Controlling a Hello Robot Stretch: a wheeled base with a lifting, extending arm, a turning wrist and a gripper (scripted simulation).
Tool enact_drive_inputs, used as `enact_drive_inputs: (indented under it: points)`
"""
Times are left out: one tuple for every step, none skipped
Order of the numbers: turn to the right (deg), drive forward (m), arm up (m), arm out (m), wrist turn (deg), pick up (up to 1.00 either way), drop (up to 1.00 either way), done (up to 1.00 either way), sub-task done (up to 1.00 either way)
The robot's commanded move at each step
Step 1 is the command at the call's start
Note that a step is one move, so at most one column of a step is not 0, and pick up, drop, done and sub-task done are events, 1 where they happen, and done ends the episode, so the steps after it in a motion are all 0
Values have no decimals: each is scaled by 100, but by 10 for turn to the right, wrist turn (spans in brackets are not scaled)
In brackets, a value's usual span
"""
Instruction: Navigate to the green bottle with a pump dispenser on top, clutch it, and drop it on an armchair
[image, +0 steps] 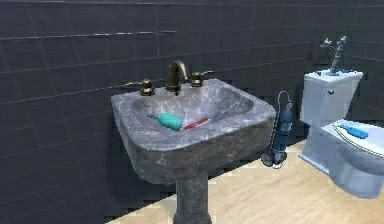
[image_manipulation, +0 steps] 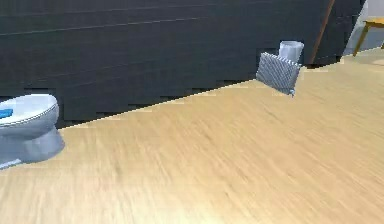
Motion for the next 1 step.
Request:
enact_drive_inputs:
  points:
    - [210,0,0,0,0,0,0,0,0]
